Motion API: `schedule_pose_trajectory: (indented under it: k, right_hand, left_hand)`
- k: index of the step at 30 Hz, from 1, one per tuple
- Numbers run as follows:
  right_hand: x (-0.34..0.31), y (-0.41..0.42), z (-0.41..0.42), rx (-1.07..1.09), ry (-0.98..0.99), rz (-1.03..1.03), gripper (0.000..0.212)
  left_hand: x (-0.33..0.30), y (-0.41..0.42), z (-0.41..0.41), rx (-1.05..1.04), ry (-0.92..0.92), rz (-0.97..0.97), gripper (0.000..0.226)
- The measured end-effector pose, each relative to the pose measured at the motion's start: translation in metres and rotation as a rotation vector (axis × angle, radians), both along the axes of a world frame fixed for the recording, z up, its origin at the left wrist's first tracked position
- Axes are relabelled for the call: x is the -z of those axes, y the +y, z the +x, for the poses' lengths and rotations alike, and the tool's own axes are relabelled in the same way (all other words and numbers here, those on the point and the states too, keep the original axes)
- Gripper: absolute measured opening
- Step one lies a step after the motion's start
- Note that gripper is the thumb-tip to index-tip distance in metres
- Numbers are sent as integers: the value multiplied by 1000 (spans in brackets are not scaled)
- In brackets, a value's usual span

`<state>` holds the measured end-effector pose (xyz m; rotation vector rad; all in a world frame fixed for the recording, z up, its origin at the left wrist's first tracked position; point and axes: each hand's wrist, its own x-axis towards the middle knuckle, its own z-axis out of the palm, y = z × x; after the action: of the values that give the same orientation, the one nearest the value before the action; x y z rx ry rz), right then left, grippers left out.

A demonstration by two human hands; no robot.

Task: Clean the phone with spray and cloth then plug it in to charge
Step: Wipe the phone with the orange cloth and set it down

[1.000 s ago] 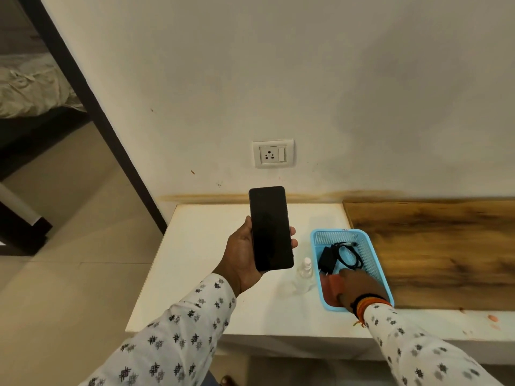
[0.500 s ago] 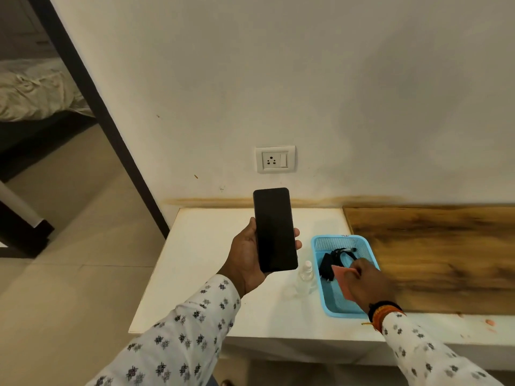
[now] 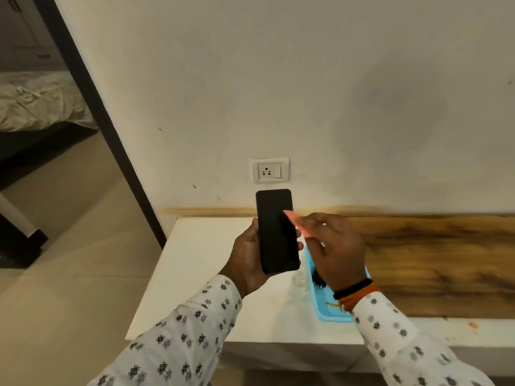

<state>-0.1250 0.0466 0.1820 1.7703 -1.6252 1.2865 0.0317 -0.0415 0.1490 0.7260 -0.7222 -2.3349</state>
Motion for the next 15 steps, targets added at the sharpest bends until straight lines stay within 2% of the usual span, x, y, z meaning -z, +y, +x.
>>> schedule_pose_trajectory:
  k: [5, 8, 12, 15]
  right_hand:
    - [15, -5, 35, 30, 265, 198, 31]
    - [25, -4, 35, 117, 409, 239, 35]
    - [13, -13, 27, 256, 371, 188, 33]
    - [8, -21, 40, 222, 363, 168, 30]
  left_hand:
    - [-5, 2, 0, -4, -29, 28, 67]
    - [-2, 0, 5, 8, -28, 12, 69]
    - [1, 3, 9, 51, 8, 9, 67]
    - [1, 5, 7, 52, 11, 18, 67]
